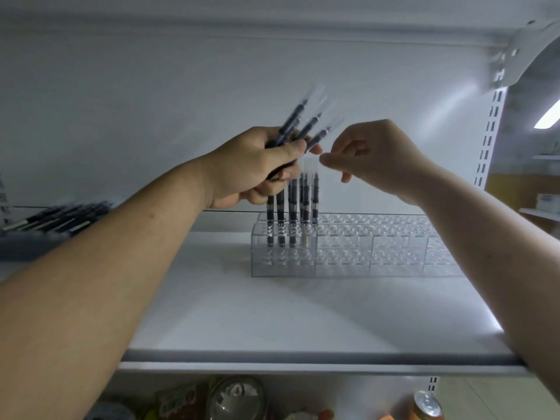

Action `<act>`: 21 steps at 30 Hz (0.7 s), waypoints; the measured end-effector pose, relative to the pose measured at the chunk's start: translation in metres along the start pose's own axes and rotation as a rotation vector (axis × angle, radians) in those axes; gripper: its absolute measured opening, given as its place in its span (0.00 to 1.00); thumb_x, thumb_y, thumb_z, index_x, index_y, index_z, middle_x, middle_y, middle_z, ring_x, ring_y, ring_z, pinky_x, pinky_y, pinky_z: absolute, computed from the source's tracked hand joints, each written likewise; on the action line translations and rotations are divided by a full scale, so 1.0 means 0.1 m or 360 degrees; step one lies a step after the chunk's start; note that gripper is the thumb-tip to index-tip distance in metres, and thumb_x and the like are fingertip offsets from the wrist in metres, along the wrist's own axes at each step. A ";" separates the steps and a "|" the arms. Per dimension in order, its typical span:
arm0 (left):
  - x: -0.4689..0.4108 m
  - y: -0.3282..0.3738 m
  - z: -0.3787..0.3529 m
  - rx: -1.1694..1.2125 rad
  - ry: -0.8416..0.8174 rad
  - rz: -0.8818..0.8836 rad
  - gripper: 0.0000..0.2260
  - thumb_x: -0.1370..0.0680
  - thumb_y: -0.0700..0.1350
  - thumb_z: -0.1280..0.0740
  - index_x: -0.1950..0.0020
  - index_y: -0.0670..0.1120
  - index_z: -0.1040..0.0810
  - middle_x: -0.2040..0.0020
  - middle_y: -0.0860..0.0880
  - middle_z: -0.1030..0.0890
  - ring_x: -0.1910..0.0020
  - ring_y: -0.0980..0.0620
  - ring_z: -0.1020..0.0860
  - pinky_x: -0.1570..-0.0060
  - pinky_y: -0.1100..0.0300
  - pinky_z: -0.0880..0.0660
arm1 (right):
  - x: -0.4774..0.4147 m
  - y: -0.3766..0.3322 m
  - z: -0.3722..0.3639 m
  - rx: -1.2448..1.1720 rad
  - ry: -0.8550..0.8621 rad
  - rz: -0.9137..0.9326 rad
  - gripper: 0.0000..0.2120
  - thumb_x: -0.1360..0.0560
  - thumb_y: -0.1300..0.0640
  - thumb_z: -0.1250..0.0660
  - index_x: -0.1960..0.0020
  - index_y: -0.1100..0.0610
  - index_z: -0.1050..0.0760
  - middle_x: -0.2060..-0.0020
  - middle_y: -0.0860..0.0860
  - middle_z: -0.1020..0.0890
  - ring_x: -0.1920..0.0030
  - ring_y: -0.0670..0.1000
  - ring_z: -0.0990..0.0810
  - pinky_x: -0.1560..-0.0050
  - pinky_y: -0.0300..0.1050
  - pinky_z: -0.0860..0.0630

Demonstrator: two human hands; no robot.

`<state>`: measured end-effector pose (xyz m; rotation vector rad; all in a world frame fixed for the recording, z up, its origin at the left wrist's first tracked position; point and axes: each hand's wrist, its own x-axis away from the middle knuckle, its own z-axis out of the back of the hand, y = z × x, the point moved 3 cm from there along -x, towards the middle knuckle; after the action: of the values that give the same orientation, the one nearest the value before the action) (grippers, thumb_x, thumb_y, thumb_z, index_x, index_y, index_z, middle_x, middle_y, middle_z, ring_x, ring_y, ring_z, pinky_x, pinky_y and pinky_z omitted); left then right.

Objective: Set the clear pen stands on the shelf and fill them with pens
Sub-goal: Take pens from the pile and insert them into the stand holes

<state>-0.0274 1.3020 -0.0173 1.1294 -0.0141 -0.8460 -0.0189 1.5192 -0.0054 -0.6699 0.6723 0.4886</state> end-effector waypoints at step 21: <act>-0.03 -0.04 0.04 0.0004 0.0009 -0.0052 0.13 0.11 0.48 0.41 0.37 0.41 0.21 0.62 0.47 0.40 0.72 0.53 0.44 0.74 0.61 0.48 | -0.11 0.02 0.22 -0.1116 0.0575 -0.0007 0.08 0.18 0.59 0.30 0.55 0.60 0.22 0.64 0.56 0.15 0.65 0.54 0.17 0.64 0.45 0.24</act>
<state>-0.0332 1.3004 -0.0173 1.1370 0.0080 -0.8720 -0.0192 1.5338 0.0147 -1.4438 0.8410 0.6101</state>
